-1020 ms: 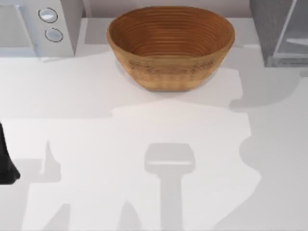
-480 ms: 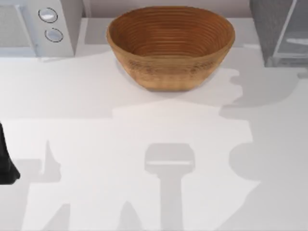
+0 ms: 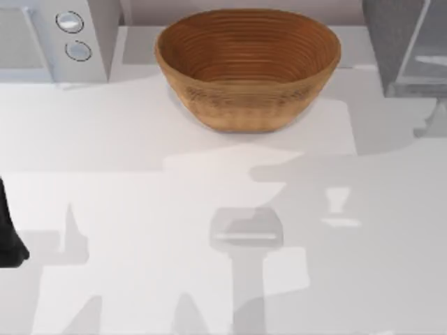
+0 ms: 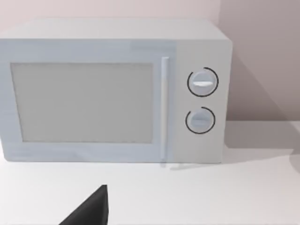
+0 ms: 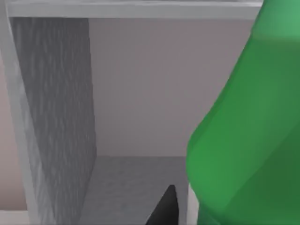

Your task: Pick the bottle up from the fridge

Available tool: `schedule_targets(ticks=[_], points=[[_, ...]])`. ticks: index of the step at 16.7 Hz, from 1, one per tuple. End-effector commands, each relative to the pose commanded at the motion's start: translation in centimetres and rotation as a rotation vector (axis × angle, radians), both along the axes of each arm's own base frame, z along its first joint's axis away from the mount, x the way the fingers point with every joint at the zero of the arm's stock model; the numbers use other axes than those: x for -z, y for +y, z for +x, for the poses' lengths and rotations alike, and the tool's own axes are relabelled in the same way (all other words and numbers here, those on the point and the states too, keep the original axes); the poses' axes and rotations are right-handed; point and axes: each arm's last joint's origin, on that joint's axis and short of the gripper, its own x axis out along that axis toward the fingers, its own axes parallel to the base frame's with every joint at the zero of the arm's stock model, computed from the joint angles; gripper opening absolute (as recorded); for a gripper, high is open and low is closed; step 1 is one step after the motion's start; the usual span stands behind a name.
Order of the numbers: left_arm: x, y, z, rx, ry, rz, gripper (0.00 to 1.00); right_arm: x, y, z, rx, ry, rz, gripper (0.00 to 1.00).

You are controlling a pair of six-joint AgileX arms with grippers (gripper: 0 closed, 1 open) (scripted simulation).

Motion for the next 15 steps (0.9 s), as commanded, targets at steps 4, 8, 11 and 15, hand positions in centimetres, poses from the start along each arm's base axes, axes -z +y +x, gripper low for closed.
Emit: schedule_targets(ticks=[4,8,11,15], points=[[0.0,0.0,0.0,0.000,0.000,0.000,1.00,-0.9,2.4,-6.5,0.000,-0.001,0.001,0.00],[0.0,0.0,0.0,0.000,0.000,0.000,1.00,0.9,4.1,-12.5,-0.001,-0.003,0.004,0.00],[0.0,0.0,0.0,0.000,0.000,0.000,1.00,3.0,4.8,-15.8,-0.004,-0.030,0.006,0.00],[0.0,0.0,0.0,0.000,0.000,0.000,1.00,6.3,5.2,-17.8,-0.008,-0.028,0.011,0.00]])
